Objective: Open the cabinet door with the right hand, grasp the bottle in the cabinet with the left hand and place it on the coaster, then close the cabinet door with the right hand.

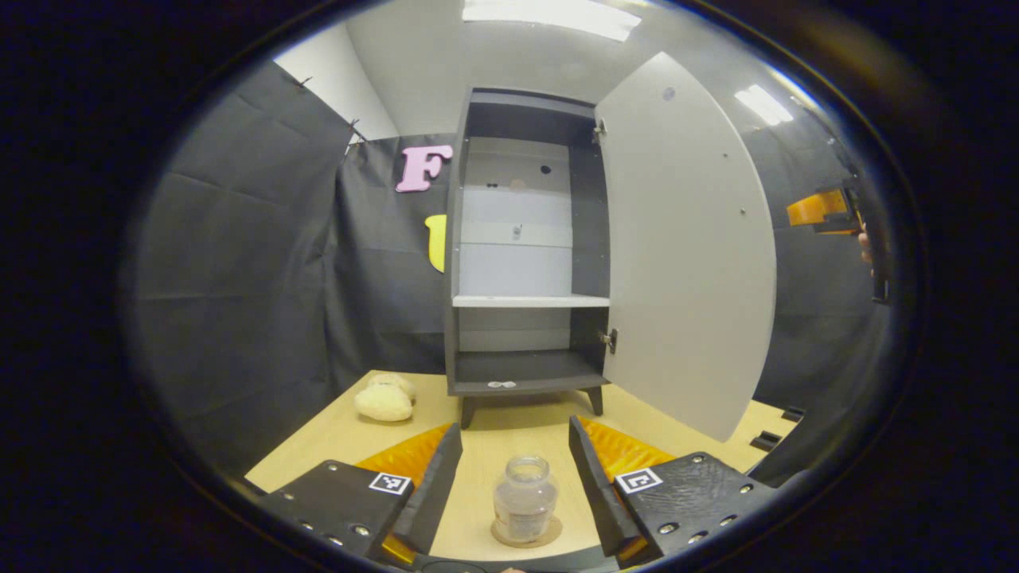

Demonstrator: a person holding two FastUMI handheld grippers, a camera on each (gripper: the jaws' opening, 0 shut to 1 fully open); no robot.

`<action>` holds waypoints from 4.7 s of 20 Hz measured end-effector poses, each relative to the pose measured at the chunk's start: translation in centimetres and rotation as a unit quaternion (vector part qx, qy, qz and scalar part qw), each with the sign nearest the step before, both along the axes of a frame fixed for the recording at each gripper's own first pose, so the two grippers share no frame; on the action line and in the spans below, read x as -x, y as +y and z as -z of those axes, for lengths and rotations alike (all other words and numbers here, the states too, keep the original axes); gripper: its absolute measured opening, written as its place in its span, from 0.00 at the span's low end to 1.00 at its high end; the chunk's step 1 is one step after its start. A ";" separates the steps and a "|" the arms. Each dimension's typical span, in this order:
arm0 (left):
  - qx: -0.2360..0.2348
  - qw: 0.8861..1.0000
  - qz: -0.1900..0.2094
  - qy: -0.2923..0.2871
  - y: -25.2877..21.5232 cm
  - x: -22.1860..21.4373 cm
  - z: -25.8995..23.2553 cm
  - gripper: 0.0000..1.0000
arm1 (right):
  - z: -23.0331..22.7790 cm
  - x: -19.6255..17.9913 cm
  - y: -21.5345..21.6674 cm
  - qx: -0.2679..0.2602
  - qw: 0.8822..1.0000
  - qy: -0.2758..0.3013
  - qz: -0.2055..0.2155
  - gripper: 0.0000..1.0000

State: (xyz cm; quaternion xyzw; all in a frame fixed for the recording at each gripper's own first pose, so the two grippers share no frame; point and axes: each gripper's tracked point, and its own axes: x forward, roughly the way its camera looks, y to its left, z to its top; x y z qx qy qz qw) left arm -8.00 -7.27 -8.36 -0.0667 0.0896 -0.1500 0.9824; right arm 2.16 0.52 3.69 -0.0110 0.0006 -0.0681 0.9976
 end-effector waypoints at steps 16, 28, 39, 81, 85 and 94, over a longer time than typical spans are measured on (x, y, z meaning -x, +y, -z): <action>-0.017 0.992 -0.122 -0.020 14.9 -0.3 -6.1 0.73 | -1.3 -4.0 1.6 -0.011 0.998 0.000 0.062 0.90; -0.002 0.993 -0.118 -0.022 13.7 -1.1 -6.2 0.74 | -1.1 -3.6 9.2 -0.010 0.999 -0.002 -0.031 0.90; -0.013 0.990 -0.136 -0.026 14.8 -1.1 -6.0 0.74 | -1.0 -4.5 16.5 -0.015 0.994 0.002 -0.111 0.90; -0.025 0.990 -0.121 -0.063 12.5 -1.4 -12.0 0.81 | -0.4 -1.4 17.2 -0.011 0.988 -0.019 -0.155 0.93; -0.021 0.991 -0.116 -0.068 9.9 -1.9 -13.0 0.81 | -0.2 -0.8 12.9 -0.008 0.990 -0.019 -0.137 0.93; -0.029 0.989 -0.111 -0.089 5.3 -1.3 -16.1 0.77 | 0.8 0.1 4.6 -0.010 0.994 -0.016 -0.106 0.93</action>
